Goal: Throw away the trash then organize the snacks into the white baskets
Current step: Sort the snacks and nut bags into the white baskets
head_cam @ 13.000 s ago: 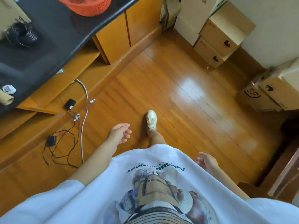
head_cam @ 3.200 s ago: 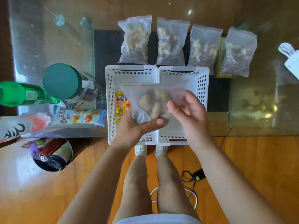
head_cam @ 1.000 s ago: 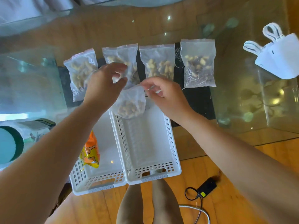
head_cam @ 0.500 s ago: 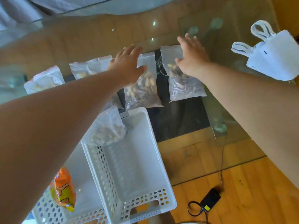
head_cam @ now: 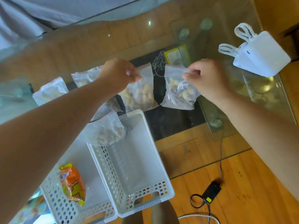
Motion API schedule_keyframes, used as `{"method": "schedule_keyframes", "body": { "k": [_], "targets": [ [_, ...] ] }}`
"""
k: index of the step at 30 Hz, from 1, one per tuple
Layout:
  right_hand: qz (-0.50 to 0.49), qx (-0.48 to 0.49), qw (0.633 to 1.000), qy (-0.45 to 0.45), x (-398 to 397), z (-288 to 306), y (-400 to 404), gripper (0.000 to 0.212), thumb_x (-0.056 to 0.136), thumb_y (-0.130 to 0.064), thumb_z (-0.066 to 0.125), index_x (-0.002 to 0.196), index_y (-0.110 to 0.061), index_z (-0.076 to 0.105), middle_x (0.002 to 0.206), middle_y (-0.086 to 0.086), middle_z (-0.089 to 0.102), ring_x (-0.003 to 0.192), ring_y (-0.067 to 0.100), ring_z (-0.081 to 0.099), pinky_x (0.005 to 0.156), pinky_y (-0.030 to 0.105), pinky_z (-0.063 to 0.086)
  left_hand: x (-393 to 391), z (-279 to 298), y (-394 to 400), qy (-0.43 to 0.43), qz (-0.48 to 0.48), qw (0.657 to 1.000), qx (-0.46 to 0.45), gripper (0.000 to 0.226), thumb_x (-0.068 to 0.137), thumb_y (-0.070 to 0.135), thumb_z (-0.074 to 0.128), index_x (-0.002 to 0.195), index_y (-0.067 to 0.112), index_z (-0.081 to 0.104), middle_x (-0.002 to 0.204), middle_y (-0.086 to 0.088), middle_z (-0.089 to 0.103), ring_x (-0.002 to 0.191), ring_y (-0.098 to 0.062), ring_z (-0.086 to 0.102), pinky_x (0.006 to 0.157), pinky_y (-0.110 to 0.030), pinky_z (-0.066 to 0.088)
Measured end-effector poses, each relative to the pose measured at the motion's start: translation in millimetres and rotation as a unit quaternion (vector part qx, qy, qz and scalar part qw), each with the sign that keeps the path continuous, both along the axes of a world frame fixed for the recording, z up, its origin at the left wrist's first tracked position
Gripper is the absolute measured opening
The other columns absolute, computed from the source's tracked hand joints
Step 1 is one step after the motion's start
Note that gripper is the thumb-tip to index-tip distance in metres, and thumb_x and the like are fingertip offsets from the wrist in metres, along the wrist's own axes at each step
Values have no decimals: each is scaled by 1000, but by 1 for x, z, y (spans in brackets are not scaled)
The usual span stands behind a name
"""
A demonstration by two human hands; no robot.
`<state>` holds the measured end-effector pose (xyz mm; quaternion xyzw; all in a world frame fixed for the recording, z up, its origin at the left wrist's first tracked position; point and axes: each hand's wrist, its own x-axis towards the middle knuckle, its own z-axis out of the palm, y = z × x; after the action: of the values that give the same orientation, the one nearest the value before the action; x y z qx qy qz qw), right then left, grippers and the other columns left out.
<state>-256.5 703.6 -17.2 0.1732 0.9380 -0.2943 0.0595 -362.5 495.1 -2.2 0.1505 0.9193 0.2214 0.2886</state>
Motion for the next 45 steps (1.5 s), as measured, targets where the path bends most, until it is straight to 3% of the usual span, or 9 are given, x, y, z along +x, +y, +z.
{"method": "schedule_keyframes", "body": {
  "k": [9,14,19,22,25,30,37,41,45],
  "targets": [
    [-91,-29,984,148,66,54,-45,15,80,-20,64,80,-7,72,68,-5,56,58,15,53,53,22,40,33,37,-15,88,-34,993,76,15,80,17,70,93,12,76,61,14,50,57,-3,46,54,-4,33],
    [-123,18,992,36,76,27,-53,22,84,-28,64,99,-13,68,89,1,64,75,18,58,63,28,46,30,15,-16,55,-22,998,-19,37,82,29,68,117,15,66,113,-10,63,93,-23,57,77,-23,36],
    [-152,40,985,70,77,11,-64,23,85,-17,60,66,-5,59,64,9,59,58,25,48,49,27,35,36,7,-10,38,-23,999,-13,27,89,34,58,104,16,73,103,-11,71,84,-22,57,71,-24,35],
    [-90,8,995,51,83,8,-76,16,84,-13,61,81,-2,72,73,17,68,65,32,60,57,36,48,32,9,-13,-6,-37,998,-42,29,90,35,57,104,15,72,90,-11,70,82,-25,60,74,-28,45],
    [-260,20,961,88,82,5,-56,20,86,-15,60,93,-2,72,87,18,71,77,32,65,67,33,48,13,12,-26,22,83,995,-58,30,90,36,56,90,11,71,59,-6,54,73,-24,54,60,-26,39],
    [-194,-29,979,54,78,4,-73,18,85,-16,61,91,-5,74,81,11,72,68,17,55,58,20,36,31,14,-16,13,-40,997,-66,30,90,34,56,105,12,72,100,-16,68,98,-33,58,75,-31,39],
    [-211,-29,968,130,85,30,-72,22,81,-18,60,73,0,69,63,7,65,53,15,53,50,19,39,34,25,-20,148,-63,986,-50,31,92,29,53,82,6,71,69,-13,61,67,-31,54,61,-32,39],
    [-192,0,980,47,93,23,-73,18,84,-20,63,92,-6,71,78,7,66,67,14,52,54,15,29,36,21,-25,101,-65,988,-93,36,88,37,59,117,16,64,114,-13,67,103,-32,60,82,-38,47],
    [-197,-5,980,-10,98,12,-71,26,87,-22,57,66,-6,60,54,5,50,56,23,44,47,21,27,44,17,-32,80,-29,994,-63,25,91,30,58,105,13,70,104,-15,68,95,-33,60,73,-30,42]
  ]
}}
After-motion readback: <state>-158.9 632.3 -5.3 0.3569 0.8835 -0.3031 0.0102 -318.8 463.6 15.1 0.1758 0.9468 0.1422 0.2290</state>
